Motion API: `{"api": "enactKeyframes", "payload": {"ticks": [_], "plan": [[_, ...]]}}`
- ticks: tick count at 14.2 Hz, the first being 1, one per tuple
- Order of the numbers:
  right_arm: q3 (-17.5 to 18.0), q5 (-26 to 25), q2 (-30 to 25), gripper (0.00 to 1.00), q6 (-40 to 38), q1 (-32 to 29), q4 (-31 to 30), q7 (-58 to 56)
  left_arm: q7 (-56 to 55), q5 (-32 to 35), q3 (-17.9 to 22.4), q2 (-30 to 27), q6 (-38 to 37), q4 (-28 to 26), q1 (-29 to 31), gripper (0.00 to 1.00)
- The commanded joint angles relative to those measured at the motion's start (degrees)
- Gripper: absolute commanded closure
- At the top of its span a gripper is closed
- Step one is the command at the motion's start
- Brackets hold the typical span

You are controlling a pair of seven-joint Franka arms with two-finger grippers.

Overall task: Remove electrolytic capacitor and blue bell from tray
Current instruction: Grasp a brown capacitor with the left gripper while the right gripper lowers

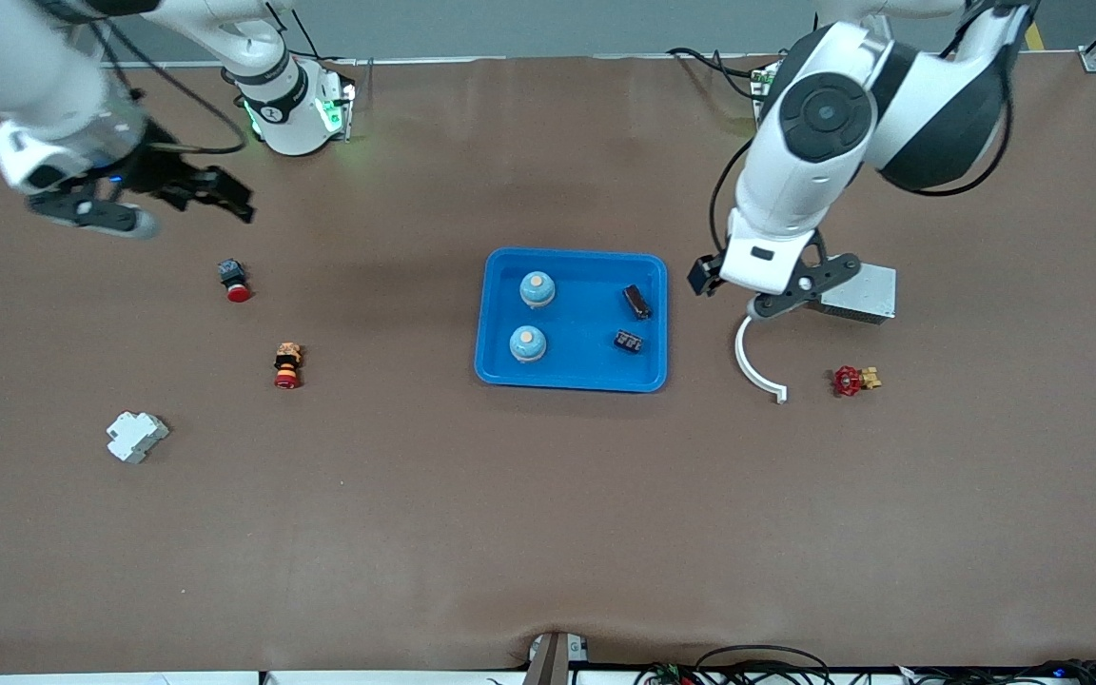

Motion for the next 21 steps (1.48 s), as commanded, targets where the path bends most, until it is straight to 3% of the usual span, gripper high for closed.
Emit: {"api": "enactKeyframes", "payload": {"ticks": [1,5,6,9,14,17,21], "plan": [[2.4,1.3,-0.8,0.0,4.5,3.3,-3.0,10.6,-8.6,1.2,-0.3,2.1,7.6,-4.8,-2.1,0.0],[2.4,1.6,2.5,0.0,11.2,12.1,-5.2,26.3,-19.0,1.3,-0.3,7.0,17.5,-9.9,-5.5,0.0],[2.4,1.6,3.8,0.0,12.1,14.1,-5.4,28.3,-20.8,1.3,-0.2,8.4,18.2,-10.1,-7.1,0.1],[2.4,1.4,8.2,0.0,17.3,19.5,-5.8,36.7,-25.3,7.0,-0.2,11.6,20.7,-11.3,-8.6,0.21],[2.4,0.9,16.0,0.0,26.3,24.1,-6.0,46.0,-33.1,14.2,-0.2,16.2,27.4,-13.1,-11.1,0.29],[2.4,-2.2,21.5,0.0,30.7,26.9,-5.6,52.0,-38.4,20.9,-0.2,18.5,28.1,-14.3,-10.8,0.3],[2.3,-6.2,28.4,0.0,34.4,30.0,-3.7,57.4,-40.8,21.6,-0.2,19.8,30.6,-14.9,-10.8,0.37]]}}
